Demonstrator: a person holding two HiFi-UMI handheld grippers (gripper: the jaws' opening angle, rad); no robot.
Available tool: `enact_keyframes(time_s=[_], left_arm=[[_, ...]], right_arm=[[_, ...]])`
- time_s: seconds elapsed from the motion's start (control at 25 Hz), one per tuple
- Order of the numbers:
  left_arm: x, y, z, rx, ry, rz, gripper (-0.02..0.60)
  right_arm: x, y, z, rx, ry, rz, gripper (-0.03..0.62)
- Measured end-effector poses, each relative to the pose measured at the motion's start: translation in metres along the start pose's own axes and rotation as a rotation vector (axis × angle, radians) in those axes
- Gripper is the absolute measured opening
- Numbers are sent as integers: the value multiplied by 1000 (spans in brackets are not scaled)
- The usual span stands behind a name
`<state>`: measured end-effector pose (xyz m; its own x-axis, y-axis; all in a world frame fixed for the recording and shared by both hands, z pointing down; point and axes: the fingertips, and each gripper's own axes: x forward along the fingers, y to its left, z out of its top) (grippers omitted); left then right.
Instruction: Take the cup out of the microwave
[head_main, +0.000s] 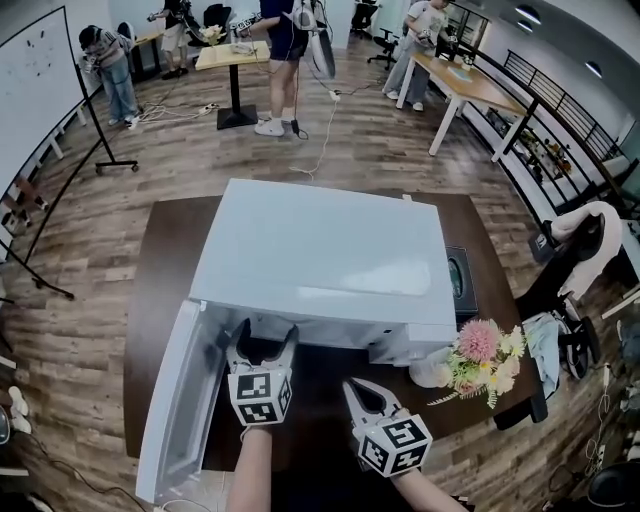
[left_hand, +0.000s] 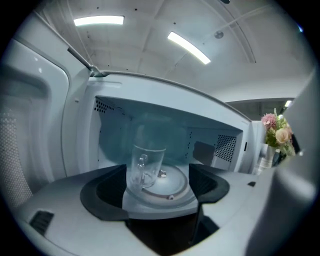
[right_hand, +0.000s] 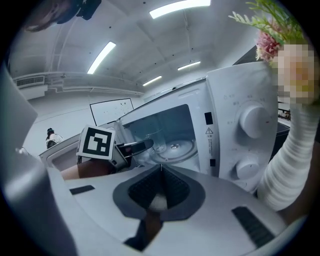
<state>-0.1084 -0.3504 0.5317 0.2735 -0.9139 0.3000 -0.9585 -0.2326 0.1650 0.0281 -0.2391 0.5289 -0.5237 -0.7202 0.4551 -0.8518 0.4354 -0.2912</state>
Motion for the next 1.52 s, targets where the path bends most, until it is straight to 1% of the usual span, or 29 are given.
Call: enact_keyframes(time_s=[0.28,0.72,1.0,1.28,1.52], left_arm=[[28,10,2,39,23,20,370],[62,18,-4,59,43,28,370],[80,25,-4,79,54,62,370],[94,27,11,123,43,111,370],[103,28,7,135,33,117,370]], right_arm=[[4,-5,0,-4,18,-7,-6],[9,-12,-4,-13,50,-12,-6],[11,-17,-5,-13,63,-17,-6],[15,-18,-5,-4,75,-13,-5],[15,-22,-8,-4,86,-20,-6]])
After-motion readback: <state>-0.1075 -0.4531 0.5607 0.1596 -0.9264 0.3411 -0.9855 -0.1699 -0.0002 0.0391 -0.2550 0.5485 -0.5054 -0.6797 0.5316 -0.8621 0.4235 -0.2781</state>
